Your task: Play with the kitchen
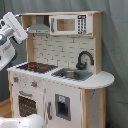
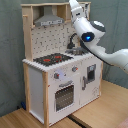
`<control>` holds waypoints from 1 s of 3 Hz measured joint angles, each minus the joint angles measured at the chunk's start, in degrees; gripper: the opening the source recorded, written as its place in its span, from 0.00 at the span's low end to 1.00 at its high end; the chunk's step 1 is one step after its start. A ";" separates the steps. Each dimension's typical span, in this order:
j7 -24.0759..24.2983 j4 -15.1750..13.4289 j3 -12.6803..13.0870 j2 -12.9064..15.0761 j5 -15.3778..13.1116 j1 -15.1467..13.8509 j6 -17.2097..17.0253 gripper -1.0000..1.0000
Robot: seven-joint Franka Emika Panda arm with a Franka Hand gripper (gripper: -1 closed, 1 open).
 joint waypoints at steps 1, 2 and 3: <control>3.86 1.46 0.59 0.01 0.00 -0.65 -4.00 1.00; 8.23 3.36 0.91 0.09 0.10 -2.00 -8.34 1.00; 12.10 5.39 0.93 0.50 1.04 -4.20 -12.29 1.00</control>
